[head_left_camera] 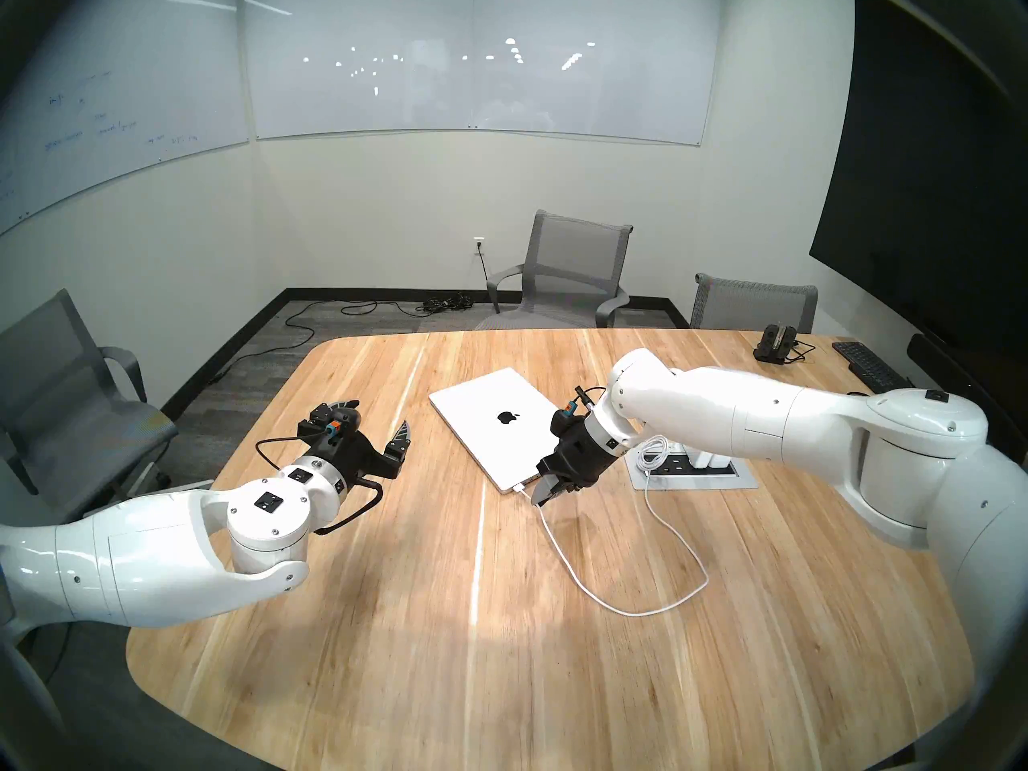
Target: Plug the charging cable into the port of a MacBook
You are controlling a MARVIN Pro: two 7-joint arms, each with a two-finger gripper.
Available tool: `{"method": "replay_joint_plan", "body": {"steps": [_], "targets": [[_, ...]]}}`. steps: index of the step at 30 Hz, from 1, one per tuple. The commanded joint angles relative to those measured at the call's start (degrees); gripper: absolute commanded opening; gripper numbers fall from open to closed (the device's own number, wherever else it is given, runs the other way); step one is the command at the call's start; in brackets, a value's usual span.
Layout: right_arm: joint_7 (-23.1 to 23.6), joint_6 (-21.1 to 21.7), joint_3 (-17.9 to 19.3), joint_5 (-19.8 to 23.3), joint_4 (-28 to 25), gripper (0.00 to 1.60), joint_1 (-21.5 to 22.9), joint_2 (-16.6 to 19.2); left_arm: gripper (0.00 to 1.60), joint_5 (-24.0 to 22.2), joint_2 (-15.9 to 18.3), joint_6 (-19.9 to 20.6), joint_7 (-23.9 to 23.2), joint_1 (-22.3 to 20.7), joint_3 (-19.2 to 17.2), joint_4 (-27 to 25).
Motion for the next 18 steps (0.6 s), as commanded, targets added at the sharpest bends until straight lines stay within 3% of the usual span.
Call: {"method": "replay_joint_plan", "body": {"steps": [1, 18], "targets": [[0.5, 0.2, 0.0, 0.1, -0.2, 0.0, 1.4, 0.0, 1.6, -0.1, -0.1, -0.2, -0.1, -0.8, -0.8, -0.1], [0.6, 0.2, -0.3, 0.2, -0.2, 0.0, 1.6, -0.1, 1.6, -0.1, -0.1, -0.2, -0.1, -0.8, -0.8, -0.1]]}}
